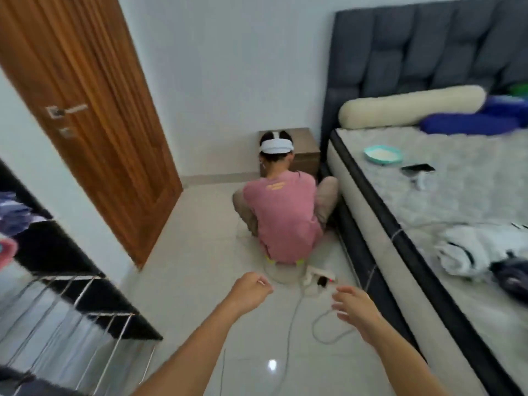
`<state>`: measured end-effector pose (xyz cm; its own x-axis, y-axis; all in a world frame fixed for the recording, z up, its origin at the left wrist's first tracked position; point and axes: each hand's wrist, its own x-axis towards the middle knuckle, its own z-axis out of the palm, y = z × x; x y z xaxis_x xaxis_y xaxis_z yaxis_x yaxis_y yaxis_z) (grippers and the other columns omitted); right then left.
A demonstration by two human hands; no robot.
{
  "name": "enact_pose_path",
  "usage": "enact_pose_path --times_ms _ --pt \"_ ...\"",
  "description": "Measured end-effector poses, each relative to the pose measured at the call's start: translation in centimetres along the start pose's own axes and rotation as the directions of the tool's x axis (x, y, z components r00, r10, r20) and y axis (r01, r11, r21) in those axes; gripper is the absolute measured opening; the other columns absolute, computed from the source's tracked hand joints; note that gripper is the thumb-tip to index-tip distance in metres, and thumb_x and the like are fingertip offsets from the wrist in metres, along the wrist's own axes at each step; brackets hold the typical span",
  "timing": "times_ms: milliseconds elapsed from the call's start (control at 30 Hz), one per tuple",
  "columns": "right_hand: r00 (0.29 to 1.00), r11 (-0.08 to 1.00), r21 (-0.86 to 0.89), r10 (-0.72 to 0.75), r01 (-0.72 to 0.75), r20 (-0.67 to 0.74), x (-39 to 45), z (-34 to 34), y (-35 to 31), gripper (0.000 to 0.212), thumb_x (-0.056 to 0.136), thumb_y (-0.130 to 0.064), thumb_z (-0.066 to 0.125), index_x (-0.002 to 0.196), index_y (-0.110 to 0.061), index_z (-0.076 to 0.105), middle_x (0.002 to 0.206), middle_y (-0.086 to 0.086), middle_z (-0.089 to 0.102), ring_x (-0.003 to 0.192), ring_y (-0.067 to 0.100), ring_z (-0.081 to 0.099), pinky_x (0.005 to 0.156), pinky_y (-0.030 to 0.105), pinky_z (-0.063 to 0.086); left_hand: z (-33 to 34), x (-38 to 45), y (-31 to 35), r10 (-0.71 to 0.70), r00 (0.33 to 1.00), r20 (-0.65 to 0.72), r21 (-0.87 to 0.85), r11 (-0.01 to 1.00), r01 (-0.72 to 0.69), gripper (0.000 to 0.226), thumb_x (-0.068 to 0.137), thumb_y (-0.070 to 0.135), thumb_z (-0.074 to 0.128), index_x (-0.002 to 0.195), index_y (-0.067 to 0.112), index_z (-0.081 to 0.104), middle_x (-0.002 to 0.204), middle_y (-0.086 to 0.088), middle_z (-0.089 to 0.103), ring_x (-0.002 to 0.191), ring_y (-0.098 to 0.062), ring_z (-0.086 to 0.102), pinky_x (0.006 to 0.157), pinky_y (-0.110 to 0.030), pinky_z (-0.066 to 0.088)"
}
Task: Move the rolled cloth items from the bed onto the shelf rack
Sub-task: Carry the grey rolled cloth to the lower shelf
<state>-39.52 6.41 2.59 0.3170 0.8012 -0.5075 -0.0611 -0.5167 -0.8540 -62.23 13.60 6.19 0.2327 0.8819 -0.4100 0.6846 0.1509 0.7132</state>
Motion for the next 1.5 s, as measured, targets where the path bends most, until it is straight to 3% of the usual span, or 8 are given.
enact_pose_path --times_ms 100,300,433,700,1033,1133,1300,1500 --pt "0.962 0.974 0.180 0.174 -0.136 -0.213 -1.1 -10.7 4.9 0.004 0.090 -0.012 0.055 0.093 -0.009 0.056 0.079 0.007 0.054 0.064 0.016 0.053 0.054 0.025 0.043 9.5 1.8 6.3 0.086 0.965 0.247 0.069 0.992 -0.106 0.017 0.090 0.019 0.059 0.074 0.023 0.055 0.072 0.003 0.057 0.071 -0.014 0.056 0.056 -0.021 0.039" --pt "0.780 0.864 0.489 0.387 -0.120 -0.491 -3.5 -24.4 10.7 0.023 0.092 -0.013 0.054 0.113 -0.004 0.055 0.089 0.010 0.058 0.078 0.021 0.057 0.066 0.030 0.048 24.4 5.7 15.5 0.147 0.818 0.556 0.148 0.951 -0.272 0.014 0.090 0.022 0.061 0.077 0.020 0.057 0.076 0.001 0.057 0.068 -0.014 0.057 0.055 -0.019 0.039" --pt "0.679 0.804 0.588 0.483 -0.094 -0.552 -3.8 -29.5 12.8 0.028 0.094 -0.011 0.048 0.118 0.003 0.054 0.085 0.007 0.054 0.077 0.019 0.053 0.081 0.043 0.052 32.6 8.6 20.4 0.137 0.703 0.698 0.148 0.933 -0.328 0.011 0.090 0.024 0.060 0.084 0.014 0.058 0.076 0.002 0.059 0.063 -0.010 0.058 0.052 -0.017 0.041" --pt "0.470 0.723 0.691 0.607 0.011 -0.641 -1.5 -37.2 13.5 0.021 0.093 -0.010 0.053 0.114 -0.007 0.055 0.094 0.010 0.062 0.086 0.025 0.059 0.072 0.035 0.048 43.3 12.8 29.1 -0.059 0.536 0.842 0.238 0.933 -0.271 0.014 0.089 0.029 0.060 0.084 0.018 0.053 0.087 -0.002 0.059 0.066 -0.013 0.058 0.060 -0.025 0.045" --pt "0.414 0.745 0.667 0.613 -0.018 -0.673 6.5 -51.9 15.7 0.027 0.090 -0.023 0.060 0.111 -0.008 0.056 0.100 0.016 0.057 0.081 0.021 0.057 0.071 0.037 0.051 53.8 14.2 33.9 -0.432 0.374 0.821 0.295 0.881 0.369 0.035 0.095 0.035 0.055 0.121 0.015 0.043 0.112 -0.013 0.051 0.101 -0.032 0.057 0.087 -0.053 0.049" --pt "0.384 0.822 0.565 0.546 -0.074 -0.744 9.6 -59.2 14.6 0.059 0.086 -0.033 0.066 0.133 -0.008 0.042 0.121 0.016 0.054 0.107 0.028 0.055 0.097 0.047 0.047 56.3 14.5 34.9 -0.511 0.280 0.812 0.349 0.811 0.469 0.053 0.094 0.043 0.052 0.136 0.011 0.043 0.106 -0.013 0.056 0.088 -0.028 0.060 0.084 -0.053 0.049" --pt "0.496 0.861 0.476 0.497 -0.179 -0.712 14.9 -67.0 13.8 0.105 0.058 -0.059 0.079 0.142 -0.017 0.031 0.140 0.009 0.046 0.122 0.032 0.051 0.098 0.050 0.048 59.5 15.9 35.8 -0.632 0.217 0.744 0.431 0.702 0.567 0.060 0.092 0.046 0.054 0.139 0.013 0.041 0.129 -0.016 0.050 0.086 -0.034 0.058 0.092 -0.054 0.046" --pt "0.559 0.821 0.543 0.537 -0.176 -0.632 16.8 -68.6 14.5 0.074 0.067 -0.039 0.083 0.127 -0.018 0.045 0.115 0.002 0.051 0.101 0.022 0.052 0.081 0.040 0.050 60.6 16.5 35.9 -0.676 0.239 0.697 0.438 0.666 0.604 0.046 0.090 0.046 0.057 0.125 0.016 0.050 0.111 -0.011 0.059 0.093 -0.035 0.060 0.086 -0.054 0.049"
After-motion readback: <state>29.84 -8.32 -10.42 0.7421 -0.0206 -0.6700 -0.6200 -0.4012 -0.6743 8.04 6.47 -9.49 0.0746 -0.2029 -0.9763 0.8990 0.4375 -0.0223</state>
